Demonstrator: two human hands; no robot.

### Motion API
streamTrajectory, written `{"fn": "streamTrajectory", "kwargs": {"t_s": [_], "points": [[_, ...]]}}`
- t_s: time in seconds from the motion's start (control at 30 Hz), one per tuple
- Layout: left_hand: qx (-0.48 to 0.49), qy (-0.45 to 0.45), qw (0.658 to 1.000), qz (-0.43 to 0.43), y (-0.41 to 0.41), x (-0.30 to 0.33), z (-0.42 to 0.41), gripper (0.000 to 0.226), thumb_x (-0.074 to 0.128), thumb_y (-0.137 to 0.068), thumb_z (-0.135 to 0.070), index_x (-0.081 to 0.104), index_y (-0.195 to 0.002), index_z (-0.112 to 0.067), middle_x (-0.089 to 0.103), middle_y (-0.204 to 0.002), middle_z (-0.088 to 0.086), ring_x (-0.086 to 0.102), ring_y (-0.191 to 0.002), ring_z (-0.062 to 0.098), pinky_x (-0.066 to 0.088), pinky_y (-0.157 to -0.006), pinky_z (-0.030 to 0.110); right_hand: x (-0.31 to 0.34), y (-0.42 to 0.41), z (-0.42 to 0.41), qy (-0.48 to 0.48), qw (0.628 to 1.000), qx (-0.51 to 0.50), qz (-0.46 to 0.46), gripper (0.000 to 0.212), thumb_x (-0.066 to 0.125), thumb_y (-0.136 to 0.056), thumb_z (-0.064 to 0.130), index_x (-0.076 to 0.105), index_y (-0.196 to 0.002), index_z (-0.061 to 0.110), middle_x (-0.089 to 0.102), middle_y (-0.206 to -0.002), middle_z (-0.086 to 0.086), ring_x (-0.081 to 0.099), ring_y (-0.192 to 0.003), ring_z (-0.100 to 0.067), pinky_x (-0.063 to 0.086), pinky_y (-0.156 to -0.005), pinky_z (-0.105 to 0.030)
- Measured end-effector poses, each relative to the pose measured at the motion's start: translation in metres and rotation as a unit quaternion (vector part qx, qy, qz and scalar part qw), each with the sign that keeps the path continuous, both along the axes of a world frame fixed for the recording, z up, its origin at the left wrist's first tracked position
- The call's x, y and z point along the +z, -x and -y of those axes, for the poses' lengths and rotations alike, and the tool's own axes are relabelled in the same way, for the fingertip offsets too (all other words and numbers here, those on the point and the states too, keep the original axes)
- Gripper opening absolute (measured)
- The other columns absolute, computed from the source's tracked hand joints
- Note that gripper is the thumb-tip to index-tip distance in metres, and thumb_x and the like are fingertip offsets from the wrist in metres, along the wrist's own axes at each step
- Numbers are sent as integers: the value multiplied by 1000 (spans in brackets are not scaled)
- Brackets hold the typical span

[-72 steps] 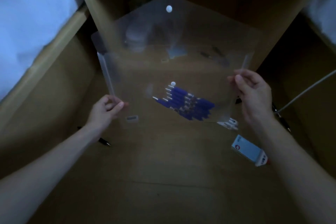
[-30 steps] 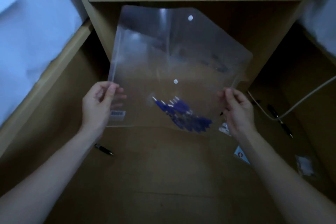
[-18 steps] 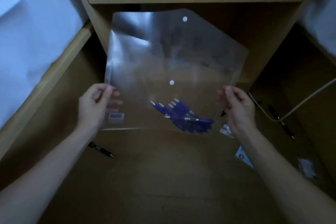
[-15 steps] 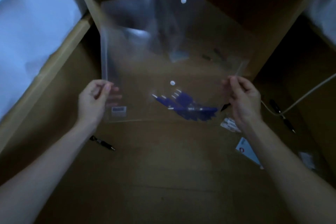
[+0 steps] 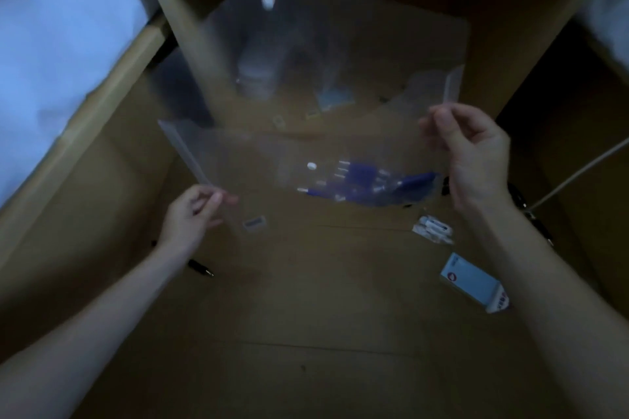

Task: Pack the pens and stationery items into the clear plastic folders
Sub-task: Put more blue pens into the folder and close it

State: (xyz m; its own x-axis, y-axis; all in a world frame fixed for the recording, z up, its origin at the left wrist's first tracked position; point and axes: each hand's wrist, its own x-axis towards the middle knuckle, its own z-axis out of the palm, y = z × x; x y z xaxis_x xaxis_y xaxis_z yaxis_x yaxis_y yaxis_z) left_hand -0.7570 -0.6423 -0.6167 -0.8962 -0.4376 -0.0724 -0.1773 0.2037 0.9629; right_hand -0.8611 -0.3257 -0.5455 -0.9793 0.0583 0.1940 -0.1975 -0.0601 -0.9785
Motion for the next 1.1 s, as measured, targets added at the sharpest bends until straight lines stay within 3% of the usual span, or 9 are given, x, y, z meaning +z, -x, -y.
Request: {"fn": "streamTrajectory", "kwargs": {"t_s": [0.07,0.17,0.3,0.37,0.53,0.7,0.87,1.0,1.1], "points": [[-2,-20,999,34,-6,-14,-3,21,46,-97,-3,54,-83,-17,69,-73,-11,65,-77,5,52,-62,11,-4,-1,-1,-40,999,6,15,12,57,-92,12,65,-96,20,68,-89,8,64,-88,-4,51,-77,-21],[8,-44,998,39,-5,-18,-8,24,44,-97,0,53,-81,-15,69,-67,-11,65,-61,-4,52,-58,11,-3,-8,-1,-65,997,27,-15,14,58,-91,13,66,-91,24,68,-88,11,63,-89,-3,51,-80,-20],[16,-45,999,15,2,-13,-6,21,44,-97,-2,54,-84,-15,63,-88,2,64,-72,11,54,-62,15,10,-13,-6,-40,997,4,-69,12,57,-91,15,64,-91,25,67,-86,7,64,-85,-5,51,-77,-18],[9,-45,998,38,1,-17,-3,14,45,-97,-1,55,-90,-9,61,-89,8,59,-74,16,54,-59,13,2,-8,-4,-64,997,9,-42,13,58,-91,14,64,-89,26,69,-81,9,65,-81,-4,50,-74,-18],[8,-44,995,88,-2,-28,-6,9,43,-97,1,51,-94,-3,58,-84,5,64,-58,1,52,-54,11,-16,-7,-2,-109,994,30,0,17,59,-90,9,66,-90,24,70,-85,7,66,-85,-6,52,-76,-18],[8,-84,990,115,0,-38,-11,14,39,-99,-2,49,-109,-3,59,-95,9,59,-72,10,53,-57,14,-9,-5,-1,-121,992,25,-11,16,59,-90,11,66,-91,26,69,-85,10,65,-86,-5,53,-78,-20],[31,-187,974,127,2,-49,-25,17,36,-101,-4,47,-113,-9,53,-111,15,57,-82,19,55,-62,21,28,-4,8,-186,977,64,-82,15,58,-91,13,63,-91,27,65,-86,11,62,-82,3,49,-73,-12],[36,-280,947,151,3,-57,-37,31,34,-102,-5,43,-131,-7,51,-123,15,55,-100,28,49,-82,38,62,5,29,-267,948,127,-121,10,59,-91,17,64,-98,22,66,-89,7,63,-81,-2,49,-69,-12],[45,-304,937,166,5,-58,-37,33,34,-102,-5,40,-134,-8,49,-131,15,50,-113,29,41,-93,41,77,16,48,-285,936,165,-121,9,61,-90,18,67,-96,18,69,-86,1,65,-79,-12,51,-65,-18]]}}
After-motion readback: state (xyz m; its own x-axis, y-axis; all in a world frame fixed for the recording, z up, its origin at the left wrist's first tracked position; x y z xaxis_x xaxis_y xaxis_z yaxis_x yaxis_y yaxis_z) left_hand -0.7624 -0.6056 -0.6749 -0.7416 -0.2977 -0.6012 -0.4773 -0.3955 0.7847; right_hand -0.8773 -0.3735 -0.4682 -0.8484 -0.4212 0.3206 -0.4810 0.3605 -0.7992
